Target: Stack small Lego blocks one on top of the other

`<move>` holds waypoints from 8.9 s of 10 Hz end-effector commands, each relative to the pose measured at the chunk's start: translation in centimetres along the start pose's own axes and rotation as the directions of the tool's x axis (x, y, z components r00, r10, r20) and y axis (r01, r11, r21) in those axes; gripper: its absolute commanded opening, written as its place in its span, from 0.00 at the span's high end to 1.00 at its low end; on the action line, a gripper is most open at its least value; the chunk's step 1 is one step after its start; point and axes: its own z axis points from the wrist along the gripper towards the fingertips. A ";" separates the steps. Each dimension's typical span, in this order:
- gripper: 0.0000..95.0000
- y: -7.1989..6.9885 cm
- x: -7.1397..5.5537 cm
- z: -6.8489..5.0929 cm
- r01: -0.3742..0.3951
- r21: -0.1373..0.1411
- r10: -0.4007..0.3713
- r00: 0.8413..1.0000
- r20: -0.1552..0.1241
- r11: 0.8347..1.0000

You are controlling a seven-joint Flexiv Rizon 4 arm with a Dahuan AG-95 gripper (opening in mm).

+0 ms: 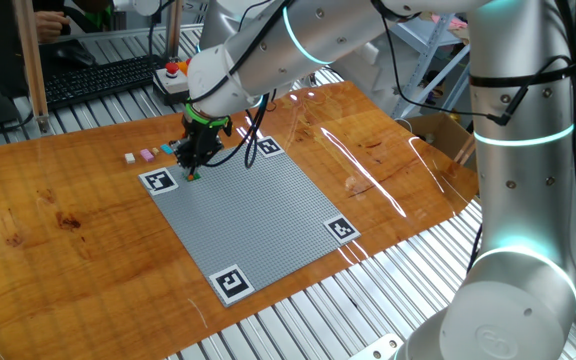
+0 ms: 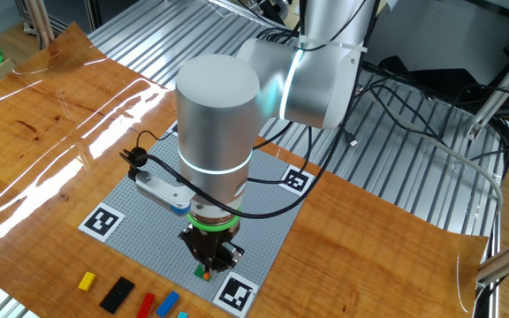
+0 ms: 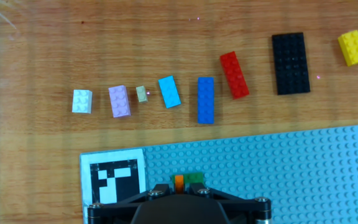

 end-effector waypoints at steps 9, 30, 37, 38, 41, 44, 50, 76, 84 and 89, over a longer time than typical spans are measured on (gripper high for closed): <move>1.00 0.1 -0.1 1.3 -0.018 0.017 0.018 1.000 0.002 1.000; 1.00 -0.1 -0.2 1.5 0.024 0.023 -0.024 1.000 -0.010 0.999; 1.00 0.1 0.5 -1.5 0.023 0.057 -0.020 0.999 -0.050 0.998; 1.00 0.0 0.5 -1.5 0.021 0.055 -0.019 0.999 -0.048 0.998; 1.00 -0.3 0.4 -1.4 0.021 0.052 -0.019 0.999 -0.042 0.998; 1.00 -0.8 0.0 -0.8 0.034 0.042 -0.032 0.999 -0.043 0.999; 1.00 -1.2 -0.1 -0.5 0.041 0.043 -0.039 0.998 -0.046 0.998; 0.80 -1.4 -0.2 -0.1 0.041 0.037 -0.039 0.998 -0.049 0.998; 0.80 -1.3 -0.1 0.1 0.029 0.043 -0.027 0.999 -0.045 0.999; 0.80 -1.2 -0.1 -0.5 0.026 0.059 -0.024 0.999 -0.042 0.998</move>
